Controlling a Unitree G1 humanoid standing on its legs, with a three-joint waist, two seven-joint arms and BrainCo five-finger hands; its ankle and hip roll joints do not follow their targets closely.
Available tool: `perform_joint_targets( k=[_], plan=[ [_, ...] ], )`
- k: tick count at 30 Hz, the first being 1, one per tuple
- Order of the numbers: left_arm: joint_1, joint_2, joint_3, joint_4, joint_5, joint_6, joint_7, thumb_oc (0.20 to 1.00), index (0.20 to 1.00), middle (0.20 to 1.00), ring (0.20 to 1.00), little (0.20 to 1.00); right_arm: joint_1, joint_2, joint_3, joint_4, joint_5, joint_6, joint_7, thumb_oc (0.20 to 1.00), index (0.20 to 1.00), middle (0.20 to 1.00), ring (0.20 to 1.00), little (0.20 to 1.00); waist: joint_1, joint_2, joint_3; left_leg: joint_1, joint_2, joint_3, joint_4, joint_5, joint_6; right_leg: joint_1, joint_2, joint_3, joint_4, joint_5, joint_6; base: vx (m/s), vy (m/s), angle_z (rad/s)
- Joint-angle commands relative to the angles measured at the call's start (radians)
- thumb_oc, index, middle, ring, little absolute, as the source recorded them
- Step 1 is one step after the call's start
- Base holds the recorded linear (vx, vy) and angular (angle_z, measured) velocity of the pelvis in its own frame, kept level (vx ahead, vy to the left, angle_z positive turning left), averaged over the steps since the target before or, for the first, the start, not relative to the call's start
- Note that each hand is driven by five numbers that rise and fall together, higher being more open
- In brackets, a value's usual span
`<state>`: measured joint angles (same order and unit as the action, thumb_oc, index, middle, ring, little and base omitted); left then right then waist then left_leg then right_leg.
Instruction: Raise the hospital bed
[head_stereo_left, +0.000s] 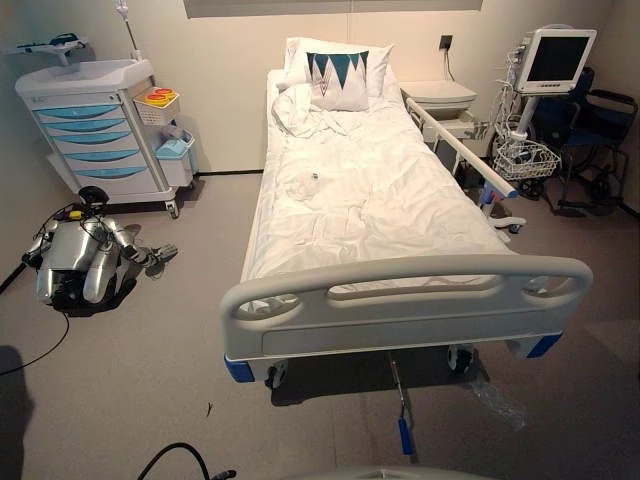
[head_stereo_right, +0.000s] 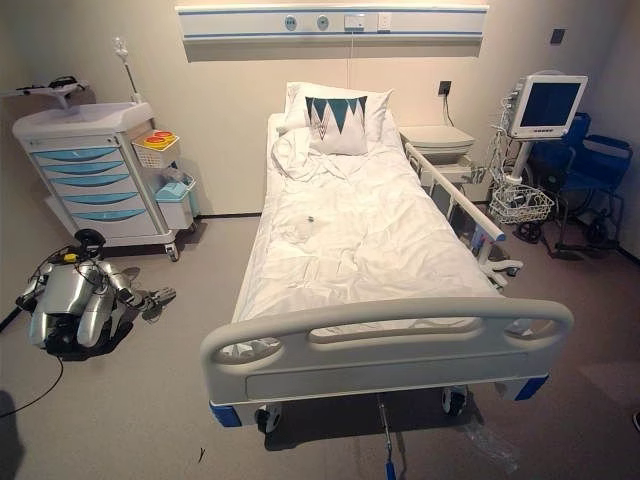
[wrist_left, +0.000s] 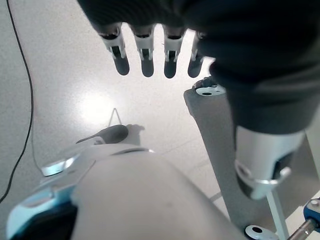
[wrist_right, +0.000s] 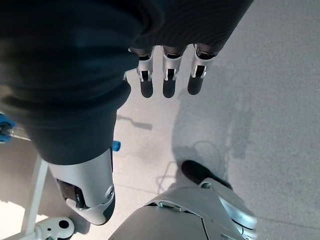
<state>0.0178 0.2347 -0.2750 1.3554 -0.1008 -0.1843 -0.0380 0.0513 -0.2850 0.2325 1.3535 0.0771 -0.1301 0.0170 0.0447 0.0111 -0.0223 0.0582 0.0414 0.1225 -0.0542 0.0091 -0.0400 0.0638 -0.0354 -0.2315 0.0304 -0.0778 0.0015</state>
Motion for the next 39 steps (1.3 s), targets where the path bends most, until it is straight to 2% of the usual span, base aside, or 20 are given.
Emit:
perform_joint_targets(
  k=[1, 13, 33, 37, 39],
  plan=[
    [-0.057, 0.003, 0.051, 0.008, -0.028, -0.035, 0.01, 1.0, 1.0, 1.0, 1.0, 1.0, -0.049, 0.023, 0.016, 0.047, -0.001, -0.017, -0.008, 1.0, 1.0, 1.0, 1.0, 1.0, 0.022, -0.048, 0.007, -0.001, -0.001, -0.032, -0.033, 0.023, -0.008, -0.004, -0.116, 0.052, -0.071, 0.151, 0.124, 0.0, 0.0, 0.0],
    [-0.047, -0.011, 0.051, 0.059, -0.01, -0.014, 0.0, 1.0, 1.0, 1.0, 1.0, 1.0, -0.044, 0.026, 0.016, 0.052, -0.005, -0.011, -0.004, 1.0, 1.0, 1.0, 1.0, 1.0, 0.019, -0.046, -0.001, 0.014, -0.001, -0.034, -0.033, 0.015, -0.007, 0.007, -0.115, 0.056, -0.063, 0.137, 0.121, 0.03, 0.0, 0.03],
    [-0.047, -0.009, 0.041, 0.048, 0.002, -0.012, 0.001, 1.0, 1.0, 1.0, 1.0, 1.0, -0.042, 0.03, 0.03, 0.044, -0.01, -0.01, -0.002, 1.0, 1.0, 1.0, 1.0, 1.0, 0.027, -0.047, -0.004, 0.022, 0.0, -0.046, -0.033, 0.012, -0.005, 0.015, -0.112, 0.046, -0.052, 0.123, 0.118, 0.0, -0.001, 0.01],
    [-0.059, -0.001, 0.04, 0.034, -0.011, -0.013, 0.012, 1.0, 1.0, 1.0, 1.0, 1.0, -0.063, 0.023, 0.047, 0.014, -0.016, -0.014, -0.007, 1.0, 1.0, 1.0, 1.0, 1.0, 0.03, -0.047, 0.022, -0.004, 0.001, -0.056, -0.029, 0.021, -0.005, -0.021, -0.112, 0.051, -0.023, 0.119, 0.115, -0.09, -0.017, 0.0],
    [-0.103, 0.01, 0.025, 0.011, -0.043, -0.015, 0.035, 1.0, 1.0, 1.0, 1.0, 1.0, -0.118, 0.01, 0.068, -0.015, 0.001, -0.017, -0.014, 1.0, 1.0, 1.0, 1.0, 1.0, 0.033, -0.036, 0.087, -0.086, 0.014, -0.077, 0.0, 0.043, -0.004, -0.116, -0.109, 0.053, 0.054, 0.107, 0.102, -0.33, -0.064, 0.06]
  ],
)
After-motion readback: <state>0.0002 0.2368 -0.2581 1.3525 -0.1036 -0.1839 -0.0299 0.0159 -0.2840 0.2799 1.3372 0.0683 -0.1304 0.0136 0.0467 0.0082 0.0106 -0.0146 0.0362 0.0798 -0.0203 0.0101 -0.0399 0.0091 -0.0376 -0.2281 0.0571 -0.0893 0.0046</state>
